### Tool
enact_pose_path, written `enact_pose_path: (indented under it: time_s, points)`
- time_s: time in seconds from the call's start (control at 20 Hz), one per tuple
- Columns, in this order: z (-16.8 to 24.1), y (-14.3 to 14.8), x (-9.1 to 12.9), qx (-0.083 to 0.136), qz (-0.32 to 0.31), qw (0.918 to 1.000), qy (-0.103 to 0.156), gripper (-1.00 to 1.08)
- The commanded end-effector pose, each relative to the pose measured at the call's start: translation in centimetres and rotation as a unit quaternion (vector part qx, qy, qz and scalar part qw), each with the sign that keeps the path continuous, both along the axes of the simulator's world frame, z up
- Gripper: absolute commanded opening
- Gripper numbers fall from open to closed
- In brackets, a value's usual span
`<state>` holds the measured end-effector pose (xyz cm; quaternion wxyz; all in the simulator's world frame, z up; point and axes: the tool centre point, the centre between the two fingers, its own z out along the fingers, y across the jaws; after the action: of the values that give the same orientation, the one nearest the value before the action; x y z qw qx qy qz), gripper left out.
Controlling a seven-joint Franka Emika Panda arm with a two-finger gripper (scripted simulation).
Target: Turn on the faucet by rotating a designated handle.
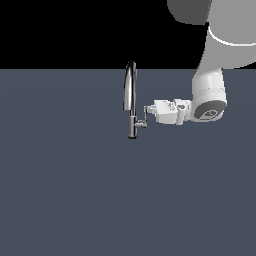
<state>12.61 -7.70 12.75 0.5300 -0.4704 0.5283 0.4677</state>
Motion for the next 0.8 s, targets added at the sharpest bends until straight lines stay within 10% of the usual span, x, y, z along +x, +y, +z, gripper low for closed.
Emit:
enact_pose_path:
  time_s: [0.0, 0.75]
  points:
    - [0.0, 0.0, 0.0, 0.0, -0.001, 1.0, 0.0, -1.0]
    - [0.6, 0.3, -2.2, 0.0, 0.0, 1.0, 0.0, -1.0]
